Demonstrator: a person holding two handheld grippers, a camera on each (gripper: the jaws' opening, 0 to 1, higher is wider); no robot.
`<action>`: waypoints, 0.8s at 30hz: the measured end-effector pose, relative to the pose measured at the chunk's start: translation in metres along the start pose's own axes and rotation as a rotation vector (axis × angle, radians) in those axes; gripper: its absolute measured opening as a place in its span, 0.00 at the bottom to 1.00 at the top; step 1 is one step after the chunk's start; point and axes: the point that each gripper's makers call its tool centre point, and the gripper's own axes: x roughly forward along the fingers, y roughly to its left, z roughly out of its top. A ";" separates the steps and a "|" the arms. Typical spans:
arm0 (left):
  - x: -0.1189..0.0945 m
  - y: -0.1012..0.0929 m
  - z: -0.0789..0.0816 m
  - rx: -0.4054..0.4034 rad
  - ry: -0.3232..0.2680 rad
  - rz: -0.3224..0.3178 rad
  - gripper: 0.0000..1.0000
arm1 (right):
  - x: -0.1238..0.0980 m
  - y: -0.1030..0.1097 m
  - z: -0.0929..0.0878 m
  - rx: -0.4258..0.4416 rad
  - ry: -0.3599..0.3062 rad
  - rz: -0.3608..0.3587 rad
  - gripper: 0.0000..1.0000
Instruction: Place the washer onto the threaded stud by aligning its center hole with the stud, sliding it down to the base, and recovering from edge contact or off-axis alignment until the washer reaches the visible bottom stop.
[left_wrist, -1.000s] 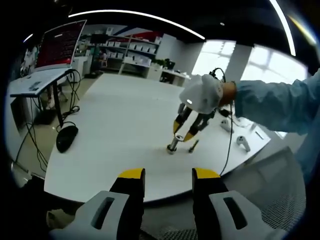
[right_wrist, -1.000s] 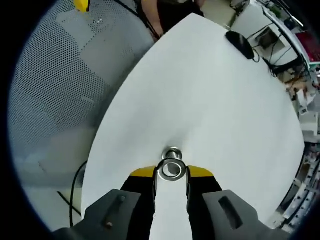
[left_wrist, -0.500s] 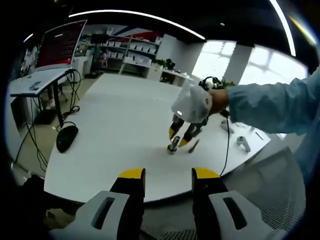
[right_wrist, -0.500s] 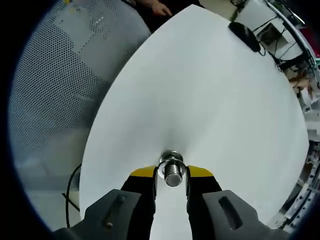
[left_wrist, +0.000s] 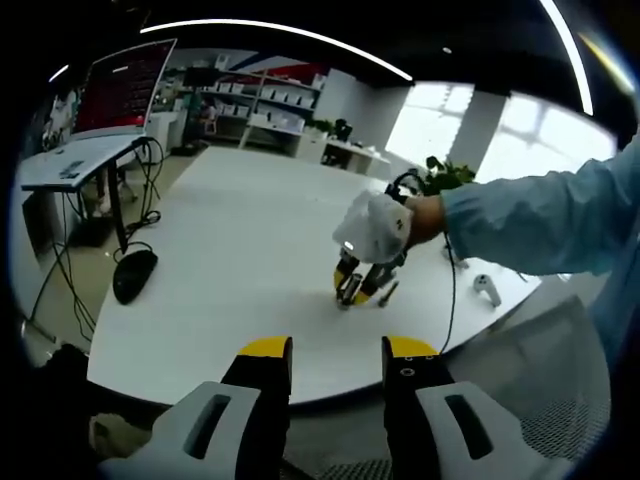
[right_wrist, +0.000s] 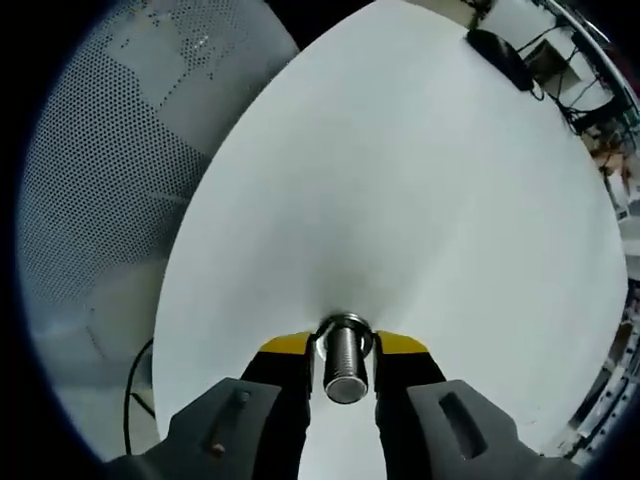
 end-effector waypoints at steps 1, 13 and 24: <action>0.000 0.000 0.000 0.000 0.000 0.000 0.34 | -0.003 0.001 0.000 0.014 -0.011 -0.008 0.25; 0.000 -0.002 -0.001 0.013 0.010 -0.016 0.34 | -0.110 0.026 0.012 0.269 -0.406 -0.127 0.30; 0.000 -0.003 -0.002 0.022 0.019 -0.019 0.34 | -0.201 0.078 -0.023 0.576 -0.711 -0.299 0.29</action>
